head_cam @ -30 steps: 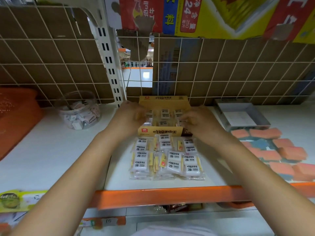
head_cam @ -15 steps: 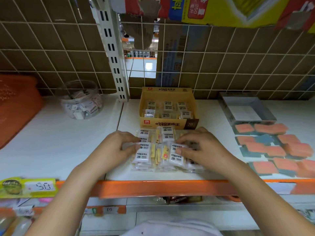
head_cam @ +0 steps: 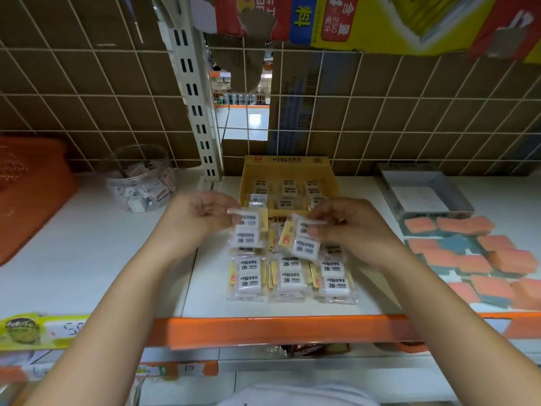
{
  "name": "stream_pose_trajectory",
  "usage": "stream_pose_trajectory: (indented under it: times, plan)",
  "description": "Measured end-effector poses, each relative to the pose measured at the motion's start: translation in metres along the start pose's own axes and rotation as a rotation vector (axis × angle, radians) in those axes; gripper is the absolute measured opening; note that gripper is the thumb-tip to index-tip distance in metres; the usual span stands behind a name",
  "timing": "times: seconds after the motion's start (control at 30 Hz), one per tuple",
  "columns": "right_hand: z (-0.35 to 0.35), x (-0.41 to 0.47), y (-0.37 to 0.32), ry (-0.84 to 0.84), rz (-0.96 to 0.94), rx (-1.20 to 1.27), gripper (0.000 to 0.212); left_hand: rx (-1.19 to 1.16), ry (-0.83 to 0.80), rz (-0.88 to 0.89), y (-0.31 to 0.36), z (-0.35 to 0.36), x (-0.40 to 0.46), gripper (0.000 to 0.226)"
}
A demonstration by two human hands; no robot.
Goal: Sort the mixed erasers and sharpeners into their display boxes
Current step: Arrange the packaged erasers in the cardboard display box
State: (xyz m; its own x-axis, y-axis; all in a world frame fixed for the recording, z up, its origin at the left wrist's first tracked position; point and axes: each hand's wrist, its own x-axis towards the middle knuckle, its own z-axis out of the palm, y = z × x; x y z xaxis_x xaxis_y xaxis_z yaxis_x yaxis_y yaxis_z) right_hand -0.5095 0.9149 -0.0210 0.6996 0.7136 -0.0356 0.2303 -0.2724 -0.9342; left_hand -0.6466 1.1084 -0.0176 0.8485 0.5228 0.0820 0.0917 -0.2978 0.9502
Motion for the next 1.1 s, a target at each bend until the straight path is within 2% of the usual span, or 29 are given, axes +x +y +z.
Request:
stream_pose_trajectory:
  times: [0.17, 0.3, 0.4, 0.57, 0.63, 0.73, 0.87, 1.1]
  plan:
    - [-0.009, 0.035, -0.017, 0.086, -0.083, -0.025, 0.019, 0.046, 0.042, 0.07, 0.016, 0.0, 0.046, 0.018]
    - [-0.007, 0.068, -0.019, 0.122, -0.095, -0.17, 0.015, 0.01, 0.057, 0.061, 0.019, 0.009, 0.085, 0.016]
    - [-0.003, 0.087, -0.013, 0.067, -0.074, -0.299, 0.017, 0.106, 0.077, 0.015, 0.013, 0.017, 0.106, 0.016]
    - [0.001, 0.101, 0.002, -0.073, -0.01, -0.463, 0.019, 0.239, 0.005, -0.092, -0.007, 0.025, 0.122, 0.01]
    - [0.003, 0.103, 0.007, -0.104, -0.005, -0.498, 0.019, 0.274, 0.001, -0.105, -0.01, 0.026, 0.127, 0.016]
    - [0.004, 0.105, 0.012, -0.117, 0.001, -0.509, 0.019, 0.331, -0.018, -0.119, -0.01, 0.029, 0.132, 0.013]
    - [0.007, 0.106, 0.015, -0.123, -0.023, -0.56, 0.022, 0.465, -0.028, -0.065, -0.017, 0.033, 0.138, 0.002]
    - [0.01, 0.11, 0.022, -0.089, -0.055, -0.642, 0.025, 0.767, 0.07, 0.035, -0.03, 0.04, 0.143, 0.012]
